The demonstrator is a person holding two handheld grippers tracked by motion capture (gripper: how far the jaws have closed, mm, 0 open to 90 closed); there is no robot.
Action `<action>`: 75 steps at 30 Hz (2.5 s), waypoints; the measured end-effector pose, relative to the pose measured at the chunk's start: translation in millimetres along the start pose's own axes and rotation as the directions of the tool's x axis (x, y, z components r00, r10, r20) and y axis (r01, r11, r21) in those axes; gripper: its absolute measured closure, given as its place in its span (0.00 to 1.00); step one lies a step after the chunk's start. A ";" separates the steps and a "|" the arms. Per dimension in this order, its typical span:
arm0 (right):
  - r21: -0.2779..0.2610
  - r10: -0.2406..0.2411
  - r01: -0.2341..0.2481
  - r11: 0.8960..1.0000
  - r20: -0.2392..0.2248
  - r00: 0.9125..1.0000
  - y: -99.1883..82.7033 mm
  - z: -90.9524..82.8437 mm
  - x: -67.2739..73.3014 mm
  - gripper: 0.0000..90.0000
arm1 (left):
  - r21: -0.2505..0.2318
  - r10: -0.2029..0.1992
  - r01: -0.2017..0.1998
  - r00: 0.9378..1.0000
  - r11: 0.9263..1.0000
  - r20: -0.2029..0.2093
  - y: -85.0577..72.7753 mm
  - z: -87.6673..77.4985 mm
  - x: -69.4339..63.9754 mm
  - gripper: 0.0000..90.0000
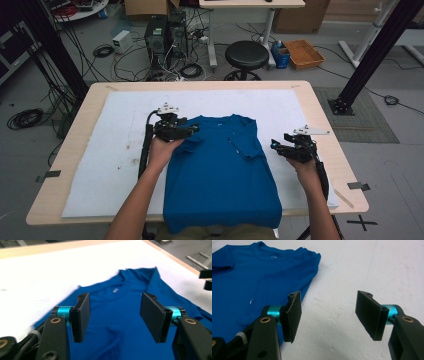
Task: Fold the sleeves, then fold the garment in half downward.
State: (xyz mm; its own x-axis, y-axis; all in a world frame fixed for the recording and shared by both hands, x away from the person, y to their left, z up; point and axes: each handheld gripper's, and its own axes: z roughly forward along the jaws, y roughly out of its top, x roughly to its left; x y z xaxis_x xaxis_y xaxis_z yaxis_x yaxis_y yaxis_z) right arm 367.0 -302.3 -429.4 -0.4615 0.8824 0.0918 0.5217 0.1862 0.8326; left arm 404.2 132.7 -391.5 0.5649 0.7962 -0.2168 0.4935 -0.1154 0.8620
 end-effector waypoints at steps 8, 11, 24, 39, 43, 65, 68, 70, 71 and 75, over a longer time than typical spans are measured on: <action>0.004 -0.002 0.002 1.000 0.003 1.000 0.3 1.1 2.8 0.42 | 0.129 0.071 -0.069 0.997 0.989 -0.010 -38.6 -14.8 24.2 0.78; 0.012 -0.004 0.004 1.000 0.003 1.000 0.1 2.9 4.2 0.42 | 0.203 0.131 -0.138 0.990 0.970 0.044 -50.2 -7.6 19.9 0.83; -0.008 0.004 -0.004 1.000 0.000 1.000 0.0 0.3 1.3 0.38 | 0.118 0.184 -0.187 0.982 0.975 0.033 -54.9 -22.5 12.2 0.42; -0.070 -0.080 0.076 0.995 -0.057 0.995 1.8 -19.8 -2.8 0.22 | -0.274 0.058 -0.037 0.996 0.961 0.071 -67.4 -58.6 46.8 0.27; -0.069 -0.087 0.082 0.994 -0.071 0.994 -3.7 -21.2 -5.2 0.22 | -0.289 0.058 -0.039 0.997 0.957 0.059 -68.3 -63.1 48.4 0.28; -0.069 -0.060 0.055 0.996 -0.066 0.996 3.5 -8.9 -2.7 0.22 | -0.240 0.032 -0.038 0.999 0.970 -0.028 -68.0 -60.5 59.0 0.28; -0.065 -0.059 0.054 0.996 -0.075 0.995 7.2 -5.1 -2.6 0.22 | -0.235 0.027 -0.032 0.999 0.972 -0.026 -59.3 -57.9 61.3 0.28; -0.057 -0.056 0.052 0.997 -0.074 0.996 9.3 -2.2 -1.9 0.22 | -0.216 0.032 -0.038 0.999 0.976 -0.031 -51.1 -54.1 64.0 0.28; -0.058 -0.060 0.055 0.997 -0.077 0.995 10.0 -1.0 -1.4 0.22 | -0.194 0.034 -0.041 0.999 0.980 -0.041 -46.7 -50.8 65.7 0.28; -0.051 -0.061 0.056 0.997 -0.089 0.994 14.1 4.6 -0.6 0.22 | -0.099 0.036 -0.044 0.996 0.994 -0.077 -33.6 -30.1 72.5 0.28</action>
State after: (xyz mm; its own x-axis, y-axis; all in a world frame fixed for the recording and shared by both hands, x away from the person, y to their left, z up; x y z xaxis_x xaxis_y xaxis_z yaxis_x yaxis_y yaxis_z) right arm 377.9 -298.2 -420.2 -0.5544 0.8275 0.0894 0.4575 0.2132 0.8633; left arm 408.6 212.2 -422.4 0.5296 0.8350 -0.1492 0.4006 -0.0911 0.9117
